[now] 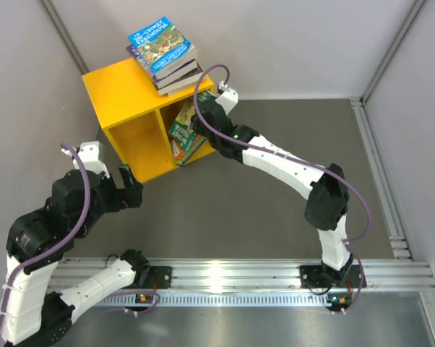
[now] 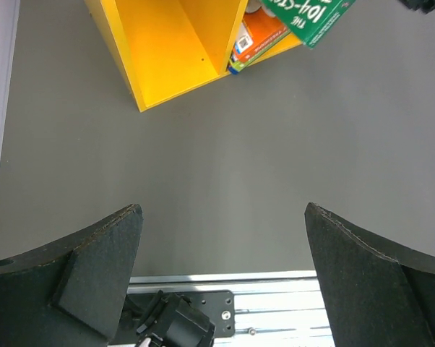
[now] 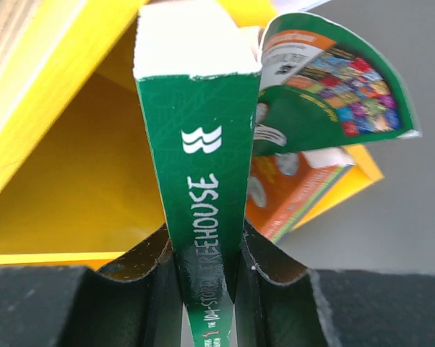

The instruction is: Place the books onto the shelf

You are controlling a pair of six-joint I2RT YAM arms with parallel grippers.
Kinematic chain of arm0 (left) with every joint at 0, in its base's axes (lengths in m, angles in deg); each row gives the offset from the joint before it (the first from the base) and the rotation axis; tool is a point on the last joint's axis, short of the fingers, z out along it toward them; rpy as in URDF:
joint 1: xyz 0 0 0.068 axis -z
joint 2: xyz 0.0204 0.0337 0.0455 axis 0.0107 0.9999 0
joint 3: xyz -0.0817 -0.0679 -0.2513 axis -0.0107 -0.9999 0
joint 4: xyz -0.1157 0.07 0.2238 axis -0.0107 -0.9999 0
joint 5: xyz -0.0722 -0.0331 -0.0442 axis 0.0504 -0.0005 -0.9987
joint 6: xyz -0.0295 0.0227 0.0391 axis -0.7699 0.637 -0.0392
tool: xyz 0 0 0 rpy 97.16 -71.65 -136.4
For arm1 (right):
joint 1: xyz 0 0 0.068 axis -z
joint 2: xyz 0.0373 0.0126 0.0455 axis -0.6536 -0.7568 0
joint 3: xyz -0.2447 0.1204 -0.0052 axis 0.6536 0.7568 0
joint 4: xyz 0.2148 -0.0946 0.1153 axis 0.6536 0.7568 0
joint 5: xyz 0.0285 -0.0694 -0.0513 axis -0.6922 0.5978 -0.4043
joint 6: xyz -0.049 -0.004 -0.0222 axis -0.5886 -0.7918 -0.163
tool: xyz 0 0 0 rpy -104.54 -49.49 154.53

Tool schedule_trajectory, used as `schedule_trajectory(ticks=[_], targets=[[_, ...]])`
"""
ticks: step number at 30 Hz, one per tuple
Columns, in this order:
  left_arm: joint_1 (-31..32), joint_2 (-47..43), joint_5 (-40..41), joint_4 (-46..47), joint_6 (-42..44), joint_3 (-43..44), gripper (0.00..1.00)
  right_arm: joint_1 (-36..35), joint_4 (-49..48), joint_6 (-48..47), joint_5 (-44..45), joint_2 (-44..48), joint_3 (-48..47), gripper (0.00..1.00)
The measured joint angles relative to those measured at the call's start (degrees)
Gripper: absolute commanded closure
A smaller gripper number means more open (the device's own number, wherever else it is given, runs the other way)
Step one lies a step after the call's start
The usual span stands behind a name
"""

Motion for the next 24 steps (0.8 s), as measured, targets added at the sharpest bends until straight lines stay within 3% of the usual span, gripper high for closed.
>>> schedule_trajectory(ticks=[6, 17, 24], targets=[[0.11, 0.0, 0.0, 0.07, 1.01, -2.16, 0.01, -0.61, 1.92, 0.33, 3.78, 0.04, 0.04, 1.0], [0.15, 1.38, -2.43, 0.5, 1.09, -4.35, 0.01, -0.85, -5.64, -0.13, 5.7, -0.52, 2.86, 1.0], [0.15, 3.58, -3.28, 0.52, 1.03, -4.35, 0.01, -0.31, -12.24, -3.82, 1.68, -10.51, -6.49, 1.0]])
